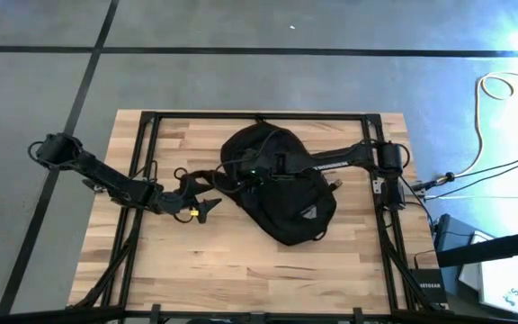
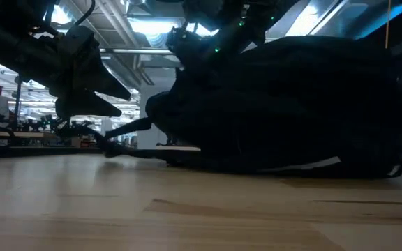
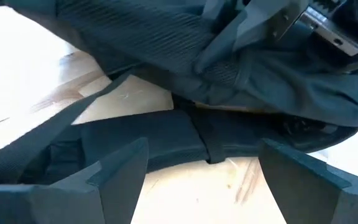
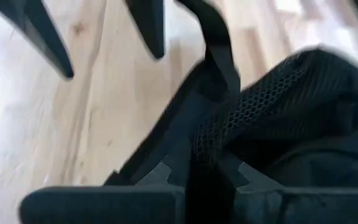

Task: Unpack backpack
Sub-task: Open the black backpack

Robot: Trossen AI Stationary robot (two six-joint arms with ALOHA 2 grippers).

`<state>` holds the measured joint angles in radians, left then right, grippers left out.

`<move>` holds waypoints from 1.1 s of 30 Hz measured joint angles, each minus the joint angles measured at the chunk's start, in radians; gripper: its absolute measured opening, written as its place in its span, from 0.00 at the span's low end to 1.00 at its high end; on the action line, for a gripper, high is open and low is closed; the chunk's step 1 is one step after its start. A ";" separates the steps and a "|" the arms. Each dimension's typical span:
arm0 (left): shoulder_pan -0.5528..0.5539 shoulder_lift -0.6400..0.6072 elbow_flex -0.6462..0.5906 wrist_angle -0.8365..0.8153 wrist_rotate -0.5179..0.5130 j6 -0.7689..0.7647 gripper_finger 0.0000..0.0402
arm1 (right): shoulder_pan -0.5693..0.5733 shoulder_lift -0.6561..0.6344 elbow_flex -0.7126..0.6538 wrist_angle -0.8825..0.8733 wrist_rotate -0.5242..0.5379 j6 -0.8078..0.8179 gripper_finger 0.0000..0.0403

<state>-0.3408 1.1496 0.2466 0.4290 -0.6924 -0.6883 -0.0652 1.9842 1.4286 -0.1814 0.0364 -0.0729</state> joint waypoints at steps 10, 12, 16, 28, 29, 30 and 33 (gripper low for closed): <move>0.000 0.000 0.000 0.000 0.015 0.019 0.72 | 0.008 -0.003 0.013 0.062 -0.035 -0.032 0.39; 0.000 0.000 0.000 -0.001 0.015 0.024 0.72 | 0.018 -0.019 0.012 0.058 -0.104 -0.034 0.48; 0.000 0.000 0.000 0.002 0.033 0.073 0.72 | 0.082 -0.111 0.014 0.020 -0.198 -0.070 0.56; -0.084 0.007 0.000 0.241 0.032 0.488 0.69 | 0.360 -0.316 -0.043 -0.248 0.058 -0.159 0.48; -0.092 0.007 -0.002 0.278 0.040 0.522 0.69 | 0.369 -0.339 -0.070 -0.235 0.062 -0.148 0.48; -0.101 0.007 -0.011 0.317 0.054 0.548 0.69 | 0.370 -0.364 -0.100 -0.222 0.081 -0.141 0.48; -0.114 0.006 -0.065 0.392 0.080 0.569 0.68 | 0.361 -0.451 -0.208 -0.156 0.121 -0.089 0.48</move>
<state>-0.4545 1.1557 0.1816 0.8210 -0.6126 -0.1196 0.2963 1.5334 1.2209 -0.3378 0.1570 -0.1619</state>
